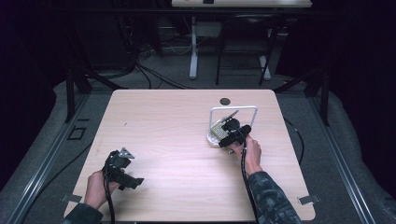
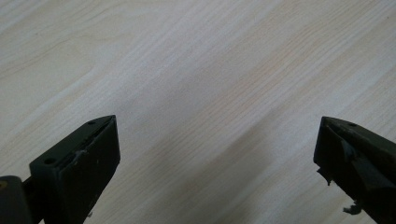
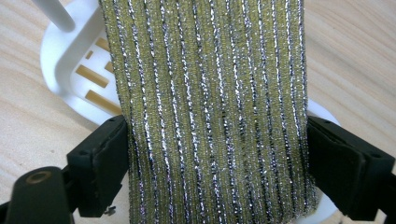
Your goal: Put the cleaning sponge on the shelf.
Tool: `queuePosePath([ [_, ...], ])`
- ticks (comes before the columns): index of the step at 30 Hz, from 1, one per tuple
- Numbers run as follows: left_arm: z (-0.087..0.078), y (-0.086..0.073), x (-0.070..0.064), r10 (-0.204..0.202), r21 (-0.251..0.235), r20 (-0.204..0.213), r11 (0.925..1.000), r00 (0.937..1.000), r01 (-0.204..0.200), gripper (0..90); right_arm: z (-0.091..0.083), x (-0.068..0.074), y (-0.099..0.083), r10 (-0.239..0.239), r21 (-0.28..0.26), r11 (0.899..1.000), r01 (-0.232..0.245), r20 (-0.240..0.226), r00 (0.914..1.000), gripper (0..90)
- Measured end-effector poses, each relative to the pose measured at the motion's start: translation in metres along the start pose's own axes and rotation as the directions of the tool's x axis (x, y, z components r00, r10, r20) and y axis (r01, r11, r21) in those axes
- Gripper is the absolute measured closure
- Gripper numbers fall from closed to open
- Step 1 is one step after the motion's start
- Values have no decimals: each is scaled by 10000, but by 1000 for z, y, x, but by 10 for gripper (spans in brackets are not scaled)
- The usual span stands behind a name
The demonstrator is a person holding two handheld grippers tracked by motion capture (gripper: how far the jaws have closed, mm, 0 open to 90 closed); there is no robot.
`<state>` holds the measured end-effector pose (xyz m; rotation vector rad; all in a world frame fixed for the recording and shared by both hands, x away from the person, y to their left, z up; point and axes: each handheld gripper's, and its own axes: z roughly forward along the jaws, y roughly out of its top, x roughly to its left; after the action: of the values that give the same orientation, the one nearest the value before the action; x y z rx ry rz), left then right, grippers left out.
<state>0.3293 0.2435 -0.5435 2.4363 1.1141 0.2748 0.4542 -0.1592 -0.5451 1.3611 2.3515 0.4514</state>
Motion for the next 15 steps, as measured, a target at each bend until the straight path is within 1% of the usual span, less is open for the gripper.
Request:
queuePosePath([
  [1, 0, 0, 0, 2, 11, 42, 10000, 10000, -2, 6, 0, 0, 0, 1, -41, 10000, -1, 8, 10000, 115],
  [2, 0, 0, 0, 0, 2, 66, 10000, 10000, 0, 6, -1, 0, 1, -31, 146, 9999, 31, -22, 10000, 110],
  [3, 0, 0, 0, 1, -2, 45, 10000, 10000, -1, 6, 0, 0, 0, 7, 13, 10000, -7, -36, 10000, 106],
  [4, 0, 0, 0, 2, 9, 58, 10000, 10000, -2, 6, -1, 0, 1, -59, 96, 9999, 60, -90, 9999, 102],
  [5, 0, 0, 0, 1, 6, 52, 10000, 10000, -1, 6, 0, 1, 0, -25, 23, 10000, 25, -74, 10000, 98],
  [9, 0, 0, 0, 1, -1, 35, 10000, 10000, -1, 6, -1, 2, 1, -171, -182, 9997, 168, -132, 9998, 85],
  [11, 0, 0, 0, 5, 0, 67, 10000, 10000, -5, 6, -1, 3, 1, -77, -213, 9997, 74, -154, 9999, 82],
  [12, 0, 0, 0, 7, 3, 63, 10000, 10000, -7, 6, -2, 2, 1, -231, -259, 9994, 228, -120, 9997, 80],
  [14, 0, 0, 0, 11, 5, 51, 10000, 10000, -11, 6, -3, 2, 1, -222, -321, 9993, 217, -156, 9996, 72],
  [15, 0, 0, 0, 11, -5, 43, 10000, 10000, -11, 6, -3, 2, 1, -205, -470, 9987, 196, -172, 9996, 65],
])
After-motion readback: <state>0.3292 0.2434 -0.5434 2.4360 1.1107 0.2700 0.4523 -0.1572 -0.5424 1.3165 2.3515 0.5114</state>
